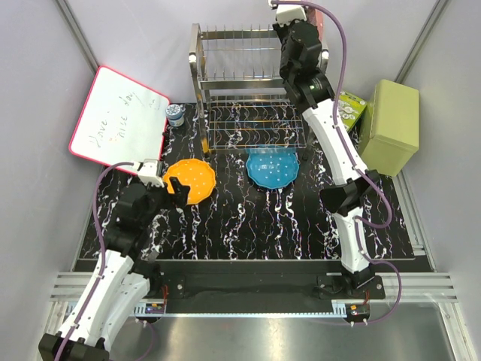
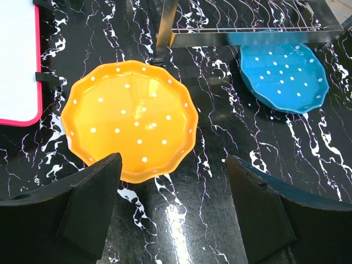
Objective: Load the plates into the dish rack
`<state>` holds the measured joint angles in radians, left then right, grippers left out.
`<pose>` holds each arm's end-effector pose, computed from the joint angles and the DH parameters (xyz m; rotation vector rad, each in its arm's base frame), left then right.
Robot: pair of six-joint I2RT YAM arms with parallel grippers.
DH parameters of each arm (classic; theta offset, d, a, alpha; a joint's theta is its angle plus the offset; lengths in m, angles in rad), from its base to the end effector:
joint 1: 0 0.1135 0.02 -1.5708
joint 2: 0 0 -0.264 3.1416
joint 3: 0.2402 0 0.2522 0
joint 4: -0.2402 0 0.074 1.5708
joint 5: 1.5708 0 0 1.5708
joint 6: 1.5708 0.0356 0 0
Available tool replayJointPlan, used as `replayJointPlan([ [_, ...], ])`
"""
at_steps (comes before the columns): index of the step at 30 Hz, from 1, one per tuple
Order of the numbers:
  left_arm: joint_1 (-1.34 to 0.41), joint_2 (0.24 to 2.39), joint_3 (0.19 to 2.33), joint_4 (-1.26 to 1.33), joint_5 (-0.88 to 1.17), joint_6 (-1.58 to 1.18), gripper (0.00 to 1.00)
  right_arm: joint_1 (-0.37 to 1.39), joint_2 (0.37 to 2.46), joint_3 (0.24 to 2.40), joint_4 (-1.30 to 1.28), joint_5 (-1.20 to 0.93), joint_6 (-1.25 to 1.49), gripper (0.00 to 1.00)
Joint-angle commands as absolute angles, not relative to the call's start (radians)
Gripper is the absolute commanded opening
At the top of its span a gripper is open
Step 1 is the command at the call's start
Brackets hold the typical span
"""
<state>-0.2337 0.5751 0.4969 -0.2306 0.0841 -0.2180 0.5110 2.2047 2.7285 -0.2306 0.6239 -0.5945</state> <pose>0.1468 -0.0380 0.2645 0.0732 1.8955 -0.3880 0.4088 0.2053 0.5304 -0.1924 1.3352 -0.4682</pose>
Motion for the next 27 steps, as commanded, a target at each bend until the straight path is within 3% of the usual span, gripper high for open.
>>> replayJointPlan([
  [1,-0.232,0.563,0.488,-0.166,0.103,-0.216,0.82,0.523,2.212,2.775,-0.132,0.609,-0.591,0.0],
  [27,-0.232,0.6,0.502,-0.166,0.124,-0.222,0.83,0.492,2.335,2.815,-0.069,0.772,-0.551,0.0],
])
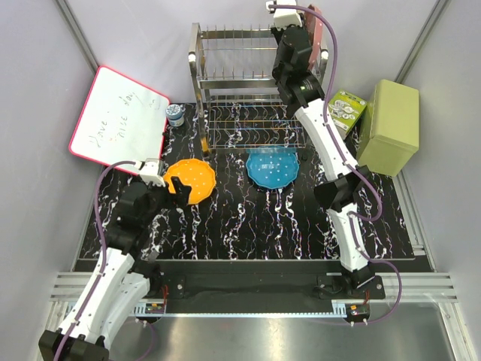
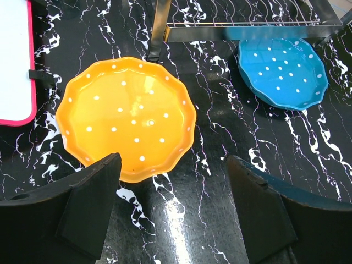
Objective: Load the plates into the dish rack
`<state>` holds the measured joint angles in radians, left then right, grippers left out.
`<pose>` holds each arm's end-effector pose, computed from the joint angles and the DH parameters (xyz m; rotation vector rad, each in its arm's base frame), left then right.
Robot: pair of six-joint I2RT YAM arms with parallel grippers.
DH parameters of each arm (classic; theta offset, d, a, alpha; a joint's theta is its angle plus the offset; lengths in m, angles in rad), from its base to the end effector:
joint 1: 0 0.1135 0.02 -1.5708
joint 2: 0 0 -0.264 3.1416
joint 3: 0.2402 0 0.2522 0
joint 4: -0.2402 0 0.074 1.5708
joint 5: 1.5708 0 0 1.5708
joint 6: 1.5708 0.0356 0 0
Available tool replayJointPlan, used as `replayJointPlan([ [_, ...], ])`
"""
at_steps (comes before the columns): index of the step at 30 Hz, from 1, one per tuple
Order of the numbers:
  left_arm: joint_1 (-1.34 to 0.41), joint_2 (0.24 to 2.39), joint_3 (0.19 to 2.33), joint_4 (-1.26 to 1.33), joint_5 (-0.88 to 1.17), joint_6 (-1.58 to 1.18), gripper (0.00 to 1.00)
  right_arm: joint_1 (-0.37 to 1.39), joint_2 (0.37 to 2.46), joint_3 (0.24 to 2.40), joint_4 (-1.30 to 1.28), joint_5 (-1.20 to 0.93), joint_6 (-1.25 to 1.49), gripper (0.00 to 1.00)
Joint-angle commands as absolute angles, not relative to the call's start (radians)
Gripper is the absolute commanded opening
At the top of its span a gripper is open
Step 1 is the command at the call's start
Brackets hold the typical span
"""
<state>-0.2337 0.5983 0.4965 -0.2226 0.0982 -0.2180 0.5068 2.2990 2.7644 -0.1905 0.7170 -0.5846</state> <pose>0.1503 -0.0394 0.2621 0.0826 1.9117 -0.3994 0.4352 0.2148 0.5015 -0.1190 1.3794 -0.5283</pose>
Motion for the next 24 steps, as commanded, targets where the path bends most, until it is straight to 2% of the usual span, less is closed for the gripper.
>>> replayJointPlan([
  [1,-0.232,0.6,0.502,-0.166,0.124,-0.224,0.83,0.489,2.339,2.815,-0.071,0.77,-0.546,0.0],
  [6,-0.23,0.598,0.497,-0.164,0.129,-0.226,0.83,0.483,2.362,2.818,-0.06,0.759,-0.545,0.0],
  [8,-0.232,0.597,0.495,-0.166,0.127,-0.224,0.83,0.482,2.367,2.816,-0.049,0.75,-0.555,0.03],
  [12,-0.23,0.595,0.489,-0.167,0.129,-0.225,0.83,0.485,2.359,2.807,-0.035,0.718,-0.564,0.27],
  [13,-0.23,0.595,0.486,-0.164,0.129,-0.227,0.83,0.488,2.353,2.794,-0.034,0.707,-0.571,0.38],
  [14,-0.23,0.595,0.483,-0.163,0.13,-0.229,0.83,0.491,2.347,2.784,-0.031,0.703,-0.578,0.41],
  [19,-0.23,0.6,0.476,-0.14,0.135,-0.23,0.84,0.523,2.281,2.694,-0.017,0.703,-0.598,0.47],
  [24,-0.232,0.592,0.468,-0.132,0.144,-0.235,0.84,0.538,2.27,2.695,0.027,0.723,-0.637,0.48],
])
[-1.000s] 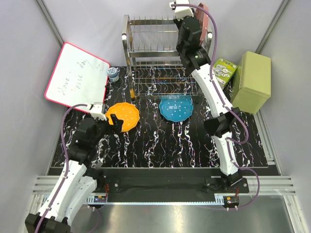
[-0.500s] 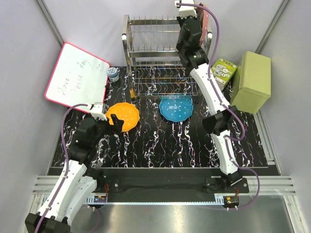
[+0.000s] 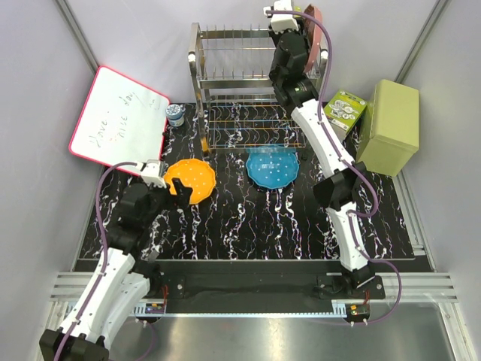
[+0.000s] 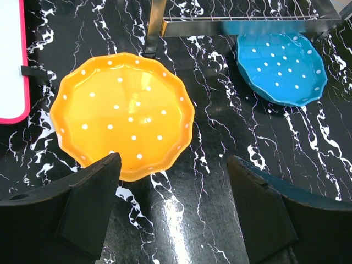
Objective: Load the plates into the dish rack
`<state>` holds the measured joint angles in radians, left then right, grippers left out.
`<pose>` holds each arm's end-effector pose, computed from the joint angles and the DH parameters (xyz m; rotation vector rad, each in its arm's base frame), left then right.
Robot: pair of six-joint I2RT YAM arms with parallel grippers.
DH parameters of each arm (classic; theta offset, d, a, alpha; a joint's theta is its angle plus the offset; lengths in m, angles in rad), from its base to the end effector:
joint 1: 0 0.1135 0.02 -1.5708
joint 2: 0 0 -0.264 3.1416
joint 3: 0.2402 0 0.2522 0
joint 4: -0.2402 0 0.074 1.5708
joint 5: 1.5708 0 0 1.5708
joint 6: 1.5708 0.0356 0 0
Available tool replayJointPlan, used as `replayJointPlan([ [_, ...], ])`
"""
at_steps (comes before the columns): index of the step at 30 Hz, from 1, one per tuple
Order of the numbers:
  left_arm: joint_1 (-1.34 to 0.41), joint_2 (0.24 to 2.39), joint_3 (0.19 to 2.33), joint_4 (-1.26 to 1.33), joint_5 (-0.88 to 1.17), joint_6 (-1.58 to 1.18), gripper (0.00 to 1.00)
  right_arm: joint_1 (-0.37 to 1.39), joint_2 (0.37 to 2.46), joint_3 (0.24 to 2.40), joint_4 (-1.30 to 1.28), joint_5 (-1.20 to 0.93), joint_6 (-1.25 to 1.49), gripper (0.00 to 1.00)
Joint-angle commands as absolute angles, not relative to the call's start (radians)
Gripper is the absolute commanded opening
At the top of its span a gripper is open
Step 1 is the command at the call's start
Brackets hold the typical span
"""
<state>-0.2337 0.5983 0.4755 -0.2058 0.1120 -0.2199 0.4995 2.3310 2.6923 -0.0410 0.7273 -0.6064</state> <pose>0.1507 -0.0400 0.2564 0.0901 1.9166 -0.4132 0.4549 0.2213 0.4792 -0.0917 1.3505 -0.5437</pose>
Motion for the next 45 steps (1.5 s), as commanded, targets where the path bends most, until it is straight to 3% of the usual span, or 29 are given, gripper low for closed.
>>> replayJointPlan([
  [1,-0.232,0.589,0.468,-0.133,0.146,-0.236,0.84,0.546,2.269,2.697,0.04,0.723,-0.646,0.49],
  [7,-0.232,0.581,0.479,-0.138,0.124,-0.221,0.85,0.618,2.22,2.684,0.257,0.706,-0.918,0.55],
  [8,-0.232,0.587,0.485,-0.137,0.112,-0.21,0.99,0.638,2.204,2.683,0.332,0.7,-0.963,0.56],
  [19,-0.23,0.686,0.683,-0.175,-0.027,-0.061,0.99,0.658,1.995,2.559,0.44,0.814,-1.132,0.63],
  [22,-0.229,0.677,0.704,-0.227,-0.075,-0.049,0.99,0.66,1.893,2.491,0.243,0.891,-0.937,0.7],
  [24,-0.227,0.673,0.71,-0.261,-0.118,-0.051,0.99,0.663,1.843,2.461,-0.164,0.89,-0.768,0.83],
  [26,-0.227,0.68,0.709,-0.316,-0.123,-0.022,0.99,0.666,1.746,2.365,-0.583,0.719,-0.524,0.9],
  [28,-0.225,0.702,0.707,-0.38,-0.06,0.036,0.99,0.666,1.633,2.272,-0.818,0.456,-0.322,0.94],
  [33,-0.226,0.817,0.722,-0.482,0.081,0.165,0.99,0.666,1.442,1.918,-0.969,-0.138,-0.045,1.0],
  [37,-0.227,0.92,0.745,-0.489,0.146,0.268,0.98,0.666,1.342,1.718,-0.942,-0.238,0.051,1.0],
  [40,-0.227,1.067,0.805,-0.494,0.147,0.296,0.75,0.663,1.332,1.619,-0.927,-0.273,0.061,1.0],
  [41,-0.227,1.103,0.843,-0.495,0.155,0.302,0.63,0.663,1.331,1.576,-0.917,-0.284,0.069,1.0],
  [42,-0.227,1.17,0.862,-0.494,0.159,0.304,0.32,0.663,1.333,1.554,-0.904,-0.288,0.09,1.0],
  [45,-0.227,1.3,0.925,-0.472,0.175,0.291,0.07,0.657,1.312,1.447,-0.807,-0.287,0.11,0.99],
])
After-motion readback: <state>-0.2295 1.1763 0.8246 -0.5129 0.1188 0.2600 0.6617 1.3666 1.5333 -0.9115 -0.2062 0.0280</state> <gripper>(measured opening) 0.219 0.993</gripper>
